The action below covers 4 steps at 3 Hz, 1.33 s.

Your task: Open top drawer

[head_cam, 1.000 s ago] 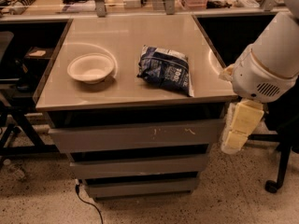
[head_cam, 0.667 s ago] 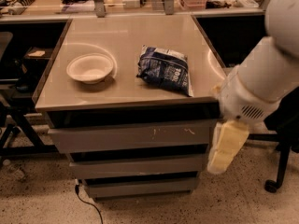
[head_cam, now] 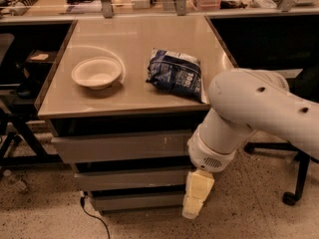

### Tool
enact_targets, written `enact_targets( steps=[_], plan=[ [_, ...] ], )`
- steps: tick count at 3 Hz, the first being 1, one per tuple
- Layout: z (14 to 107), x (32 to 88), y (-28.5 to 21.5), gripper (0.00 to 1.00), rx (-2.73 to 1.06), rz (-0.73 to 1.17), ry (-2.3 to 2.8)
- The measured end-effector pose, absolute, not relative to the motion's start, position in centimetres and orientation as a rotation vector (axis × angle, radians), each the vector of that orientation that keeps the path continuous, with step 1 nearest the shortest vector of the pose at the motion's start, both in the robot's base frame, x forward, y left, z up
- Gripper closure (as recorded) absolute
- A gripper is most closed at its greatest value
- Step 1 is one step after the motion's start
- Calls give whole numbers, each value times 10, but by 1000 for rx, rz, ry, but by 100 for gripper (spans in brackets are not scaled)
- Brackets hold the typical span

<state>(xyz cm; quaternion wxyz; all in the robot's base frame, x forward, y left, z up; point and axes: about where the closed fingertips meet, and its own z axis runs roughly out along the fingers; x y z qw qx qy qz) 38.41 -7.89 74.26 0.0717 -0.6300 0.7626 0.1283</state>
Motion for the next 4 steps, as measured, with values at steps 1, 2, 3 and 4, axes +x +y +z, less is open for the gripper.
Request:
enact_targets(
  steps=[1, 2, 3, 4],
  plan=[
    [739, 385, -78, 0, -1896, 392, 2297],
    [730, 392, -73, 0, -1864, 369, 2294],
    [724, 425, -64, 0, -1821, 303, 2283],
    [724, 451, -61, 0, -1799, 246, 2276]
  ],
)
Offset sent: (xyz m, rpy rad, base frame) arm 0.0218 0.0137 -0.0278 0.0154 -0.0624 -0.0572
